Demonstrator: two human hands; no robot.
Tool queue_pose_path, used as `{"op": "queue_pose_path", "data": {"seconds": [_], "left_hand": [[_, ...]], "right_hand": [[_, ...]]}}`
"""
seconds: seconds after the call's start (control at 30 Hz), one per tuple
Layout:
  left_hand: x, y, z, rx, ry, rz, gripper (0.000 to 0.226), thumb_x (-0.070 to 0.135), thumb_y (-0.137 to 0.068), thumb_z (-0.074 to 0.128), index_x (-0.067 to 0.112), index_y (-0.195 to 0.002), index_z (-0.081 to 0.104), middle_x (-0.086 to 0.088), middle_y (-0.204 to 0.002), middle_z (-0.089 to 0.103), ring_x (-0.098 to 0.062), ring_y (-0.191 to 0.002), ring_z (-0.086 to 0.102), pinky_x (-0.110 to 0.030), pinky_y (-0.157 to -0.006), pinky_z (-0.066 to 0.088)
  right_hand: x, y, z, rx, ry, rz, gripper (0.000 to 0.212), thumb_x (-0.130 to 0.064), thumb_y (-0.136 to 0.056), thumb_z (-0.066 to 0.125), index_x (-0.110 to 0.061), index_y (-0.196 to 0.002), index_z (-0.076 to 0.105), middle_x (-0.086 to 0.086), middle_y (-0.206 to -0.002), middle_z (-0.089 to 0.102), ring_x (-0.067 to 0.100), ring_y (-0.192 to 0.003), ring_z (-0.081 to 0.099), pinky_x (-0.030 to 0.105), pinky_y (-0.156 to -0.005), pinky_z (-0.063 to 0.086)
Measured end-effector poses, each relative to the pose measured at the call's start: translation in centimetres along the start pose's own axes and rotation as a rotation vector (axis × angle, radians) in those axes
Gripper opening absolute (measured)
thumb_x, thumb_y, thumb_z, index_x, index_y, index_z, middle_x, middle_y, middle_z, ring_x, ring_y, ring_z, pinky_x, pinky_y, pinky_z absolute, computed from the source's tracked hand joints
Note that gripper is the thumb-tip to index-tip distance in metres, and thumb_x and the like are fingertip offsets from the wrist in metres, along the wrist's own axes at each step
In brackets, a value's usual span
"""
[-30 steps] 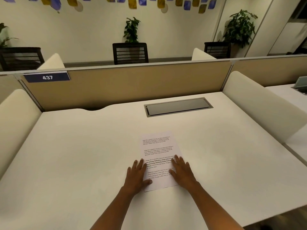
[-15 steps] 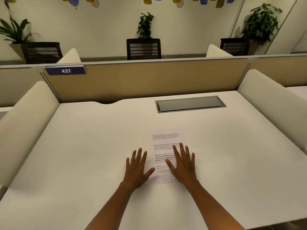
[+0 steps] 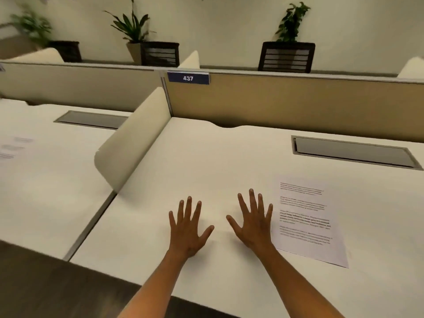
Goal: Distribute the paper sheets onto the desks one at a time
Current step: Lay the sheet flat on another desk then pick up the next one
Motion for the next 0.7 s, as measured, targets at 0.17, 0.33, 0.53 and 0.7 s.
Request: {"op": "queue_pose_path", "data": {"seconds": [0.17,0.33,0.53,0.7], "left_hand": [[-10.3,4.5,-2.5,0.037,-0.011,-0.173,0.087,0.078,-0.086,0.021,0.030,-0.153,-0.007,-0.001,-0.160,-0.022,-0.026,-0.147,-0.022,-0.057,-0.115,-0.009],[-22.5,10.8,-5.0,0.064,-0.037,-0.321,0.092,0.084,-0.079,0.005,0.031,-0.152,-0.009,-0.002,-0.160,-0.024,-0.029,-0.147,-0.021,-0.059,-0.113,-0.014],[-36.0,18.4,-8.6,0.100,-0.008,-0.467,0.088,0.079,-0.083,0.019,0.030,-0.154,-0.002,-0.005,-0.161,-0.018,-0.029,-0.148,-0.016,-0.062,-0.113,-0.005],[-45.6,23.7,-11.0,0.130,0.027,-0.578,0.087,0.076,-0.084,0.023,0.031,-0.153,-0.006,-0.005,-0.161,-0.020,-0.029,-0.148,-0.017,-0.063,-0.116,-0.004]], "right_hand": [[-12.3,0.4,2.8,-0.065,0.006,-0.175,0.083,-0.080,-0.084,0.020,-0.038,-0.154,0.003,0.001,-0.164,-0.010,0.028,-0.151,-0.007,0.061,-0.118,-0.002],[-27.3,3.0,5.6,-0.080,0.032,-0.339,0.087,-0.082,-0.082,0.021,-0.035,-0.154,0.006,0.005,-0.164,-0.005,0.031,-0.151,-0.004,0.064,-0.117,0.000],[-43.4,7.5,9.1,-0.098,0.029,-0.503,0.087,-0.084,-0.081,0.016,-0.038,-0.154,0.003,0.002,-0.164,-0.010,0.029,-0.151,-0.008,0.062,-0.117,-0.005],[-54.0,10.1,11.4,-0.146,0.002,-0.580,0.084,-0.083,-0.082,0.019,-0.042,-0.152,-0.004,-0.003,-0.162,-0.020,0.026,-0.150,-0.016,0.060,-0.117,-0.010]]}}
Point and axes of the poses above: each hand's wrist, its own y-axis away from the middle knuckle, its own z-axis out of the palm, x = y × z, the point moved 8 cm from there along -y, towards the middle knuckle
